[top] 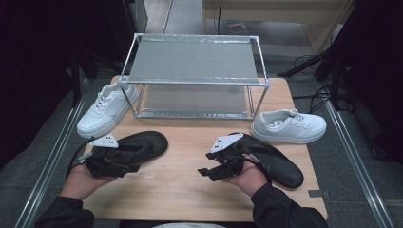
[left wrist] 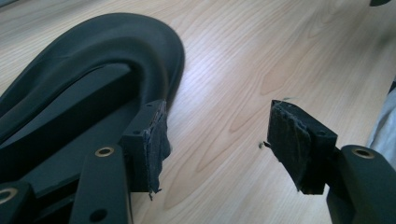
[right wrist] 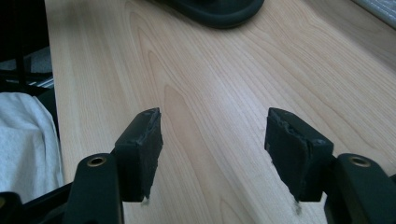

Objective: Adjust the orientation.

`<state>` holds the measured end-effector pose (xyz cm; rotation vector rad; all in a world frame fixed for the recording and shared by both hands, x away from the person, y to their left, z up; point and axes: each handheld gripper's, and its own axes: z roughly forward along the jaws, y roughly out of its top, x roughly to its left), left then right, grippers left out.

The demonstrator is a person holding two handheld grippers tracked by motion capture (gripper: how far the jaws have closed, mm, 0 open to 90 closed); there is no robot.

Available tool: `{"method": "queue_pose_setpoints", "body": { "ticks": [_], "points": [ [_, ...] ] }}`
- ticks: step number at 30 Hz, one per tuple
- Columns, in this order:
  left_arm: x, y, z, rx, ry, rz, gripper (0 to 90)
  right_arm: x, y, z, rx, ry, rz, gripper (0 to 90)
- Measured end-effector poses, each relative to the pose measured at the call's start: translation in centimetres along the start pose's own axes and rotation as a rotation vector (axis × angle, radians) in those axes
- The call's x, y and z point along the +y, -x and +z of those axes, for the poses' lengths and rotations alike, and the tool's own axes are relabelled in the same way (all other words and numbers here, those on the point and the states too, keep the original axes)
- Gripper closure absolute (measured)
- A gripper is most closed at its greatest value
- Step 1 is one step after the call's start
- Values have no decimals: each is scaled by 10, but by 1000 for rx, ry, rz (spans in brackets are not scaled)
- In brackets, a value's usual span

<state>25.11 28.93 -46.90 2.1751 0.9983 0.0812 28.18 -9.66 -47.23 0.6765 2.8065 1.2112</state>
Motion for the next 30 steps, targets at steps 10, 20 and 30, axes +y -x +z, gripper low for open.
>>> {"method": "queue_pose_setpoints", "body": {
  "ticks": [10, 20, 30],
  "points": [
    [-13, -23, -12, 24, 33, -10, 384, 0, -1, 2, 3, -10, -1, 379],
    [-22, -47, -1, 19, -4, -19, 421, -1, -2, 5, 1, -18, -8, 379],
    [-24, -56, 17, 1, -62, -5, 577, -4, -3, 2, -12, -16, -3, 379]
  ]
}}
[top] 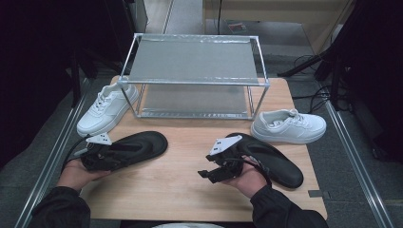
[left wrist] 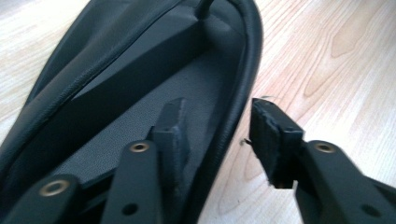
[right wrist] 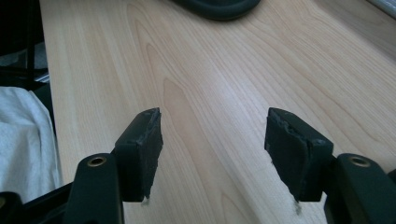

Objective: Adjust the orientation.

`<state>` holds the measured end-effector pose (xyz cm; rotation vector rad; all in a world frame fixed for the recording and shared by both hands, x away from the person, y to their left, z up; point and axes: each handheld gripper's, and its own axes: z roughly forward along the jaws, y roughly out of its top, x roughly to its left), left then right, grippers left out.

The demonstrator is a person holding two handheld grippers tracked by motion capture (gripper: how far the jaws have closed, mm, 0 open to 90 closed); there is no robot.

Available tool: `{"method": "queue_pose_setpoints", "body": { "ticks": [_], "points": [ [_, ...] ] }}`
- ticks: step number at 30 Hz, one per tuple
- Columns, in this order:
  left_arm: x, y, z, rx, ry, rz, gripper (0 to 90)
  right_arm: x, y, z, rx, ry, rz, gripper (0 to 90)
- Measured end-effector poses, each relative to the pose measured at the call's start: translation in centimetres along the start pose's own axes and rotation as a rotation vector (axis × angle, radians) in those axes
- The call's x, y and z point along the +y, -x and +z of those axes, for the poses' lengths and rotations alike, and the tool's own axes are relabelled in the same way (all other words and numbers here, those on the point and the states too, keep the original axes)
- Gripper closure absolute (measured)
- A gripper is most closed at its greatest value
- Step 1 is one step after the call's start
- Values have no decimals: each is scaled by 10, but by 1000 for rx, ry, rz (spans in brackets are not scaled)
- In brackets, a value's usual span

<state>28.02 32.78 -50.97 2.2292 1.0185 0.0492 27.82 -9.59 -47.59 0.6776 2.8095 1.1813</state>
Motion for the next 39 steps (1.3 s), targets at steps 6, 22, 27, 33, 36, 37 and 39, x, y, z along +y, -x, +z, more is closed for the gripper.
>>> {"method": "queue_pose_setpoints", "body": {
  "ticks": [6, 22, 27, 33, 36, 37, 39],
  "points": [
    [0, 0, 4, -42, 23, 12, 696, 0, 3, 0, -8, 3, 15, 379],
    [18, 10, -14, -50, 40, -15, 824, 0, 4, 3, -4, -12, 37, 379],
    [26, 14, -19, -22, 36, -40, 825, 0, 3, 5, -7, -9, 17, 378],
    [37, 26, -26, 4, 51, -16, 825, 1, 3, 3, -12, 6, 36, 379],
    [45, 34, -28, 1, 65, -18, 825, 0, 3, 2, -13, 12, 35, 379],
    [45, 34, -28, 1, 65, -18, 825, 0, 3, 2, -13, 12, 35, 379],
    [50, 37, -28, -9, 73, -25, 825, 0, 5, 1, -11, 19, 40, 379]
  ]
}}
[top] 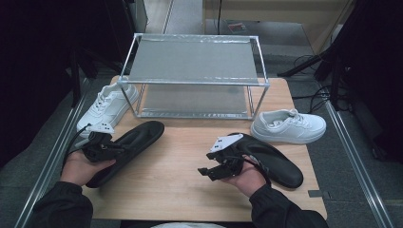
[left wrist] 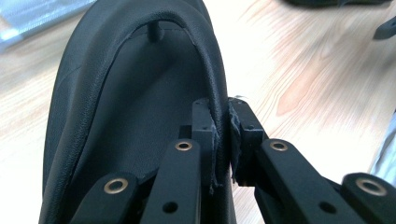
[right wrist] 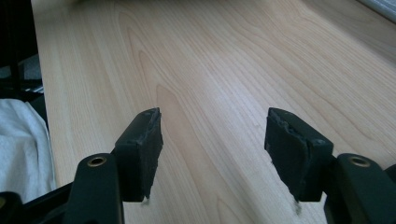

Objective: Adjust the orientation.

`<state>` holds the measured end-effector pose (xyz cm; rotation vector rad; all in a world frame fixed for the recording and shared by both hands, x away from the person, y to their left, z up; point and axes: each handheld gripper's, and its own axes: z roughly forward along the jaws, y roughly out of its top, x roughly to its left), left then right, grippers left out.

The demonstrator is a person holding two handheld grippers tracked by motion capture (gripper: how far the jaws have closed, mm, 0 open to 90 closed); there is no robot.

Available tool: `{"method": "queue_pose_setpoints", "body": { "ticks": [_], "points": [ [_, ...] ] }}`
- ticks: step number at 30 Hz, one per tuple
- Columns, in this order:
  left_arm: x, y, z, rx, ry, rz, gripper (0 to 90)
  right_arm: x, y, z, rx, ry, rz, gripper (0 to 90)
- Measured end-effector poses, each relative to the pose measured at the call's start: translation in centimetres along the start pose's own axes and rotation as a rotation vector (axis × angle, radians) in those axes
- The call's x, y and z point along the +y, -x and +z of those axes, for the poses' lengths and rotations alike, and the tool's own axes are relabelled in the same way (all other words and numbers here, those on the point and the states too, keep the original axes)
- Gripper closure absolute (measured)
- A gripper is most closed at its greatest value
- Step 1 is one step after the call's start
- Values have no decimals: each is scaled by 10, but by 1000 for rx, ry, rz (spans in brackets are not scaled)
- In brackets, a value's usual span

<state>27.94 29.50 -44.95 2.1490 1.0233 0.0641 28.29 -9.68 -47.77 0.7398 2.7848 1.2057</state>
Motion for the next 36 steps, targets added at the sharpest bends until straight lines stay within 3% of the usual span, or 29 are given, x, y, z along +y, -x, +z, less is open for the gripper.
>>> {"method": "queue_pose_setpoints", "body": {
  "ticks": [6, 11, 15, 20, 28, 36],
  "points": [
    [16, 9, 9, -22, -9, -7, 825, 1, 3, -2, 4, 33, 40, 384],
    [32, 16, 22, -23, -37, -12, 825, 0, 1, -4, -6, 43, 34, 387],
    [44, 25, 33, -40, -38, 0, 825, -1, 0, -6, -17, 44, 28, 387],
    [61, 39, 54, -51, -53, 44, 824, -4, 1, -10, -31, 57, 37, 387],
    [77, 56, 77, -82, -76, 61, 823, -9, 1, -14, -55, 59, 46, 387],
    [83, 65, 98, -89, -89, 61, 822, -13, 2, -16, -68, 62, 68, 388]
  ]
}}
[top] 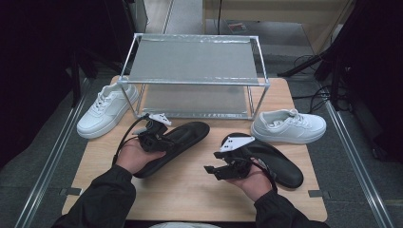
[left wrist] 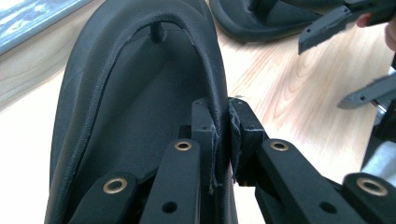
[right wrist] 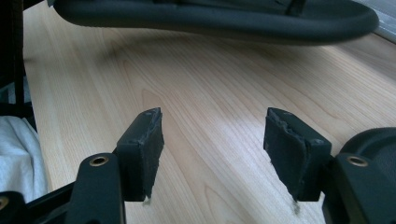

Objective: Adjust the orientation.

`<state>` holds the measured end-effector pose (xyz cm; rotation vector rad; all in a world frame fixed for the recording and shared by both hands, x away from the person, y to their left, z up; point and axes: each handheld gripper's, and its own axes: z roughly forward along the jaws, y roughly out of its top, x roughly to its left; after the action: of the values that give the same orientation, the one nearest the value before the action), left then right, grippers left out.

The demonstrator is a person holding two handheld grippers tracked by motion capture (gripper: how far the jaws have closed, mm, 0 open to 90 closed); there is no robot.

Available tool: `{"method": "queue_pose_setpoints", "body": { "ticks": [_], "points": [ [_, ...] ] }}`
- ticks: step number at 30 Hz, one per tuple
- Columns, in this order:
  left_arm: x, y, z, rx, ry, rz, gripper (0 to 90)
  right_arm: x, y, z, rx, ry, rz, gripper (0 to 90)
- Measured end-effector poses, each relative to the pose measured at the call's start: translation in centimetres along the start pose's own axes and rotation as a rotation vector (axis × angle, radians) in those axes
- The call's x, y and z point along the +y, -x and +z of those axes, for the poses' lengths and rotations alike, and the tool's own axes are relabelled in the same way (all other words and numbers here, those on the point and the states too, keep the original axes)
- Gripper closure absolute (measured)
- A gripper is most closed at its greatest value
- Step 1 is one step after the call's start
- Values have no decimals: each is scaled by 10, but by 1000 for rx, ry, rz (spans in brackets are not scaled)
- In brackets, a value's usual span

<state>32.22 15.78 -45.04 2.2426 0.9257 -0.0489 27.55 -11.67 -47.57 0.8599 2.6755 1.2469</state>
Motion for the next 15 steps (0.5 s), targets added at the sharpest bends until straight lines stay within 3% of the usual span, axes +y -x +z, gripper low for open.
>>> {"method": "queue_pose_setpoints", "body": {
  "ticks": [11, 12, 15],
  "points": [
    [2, 3, 36, 2, -29, 12, 819, -6, -2, -4, -29, 1, 7, 391],
    [3, 3, 40, -1, -32, 16, 819, -7, 0, -3, -44, 1, 38, 394],
    [2, 4, 50, -5, -49, 28, 818, -8, 1, -4, -50, 17, 60, 399]
  ]
}}
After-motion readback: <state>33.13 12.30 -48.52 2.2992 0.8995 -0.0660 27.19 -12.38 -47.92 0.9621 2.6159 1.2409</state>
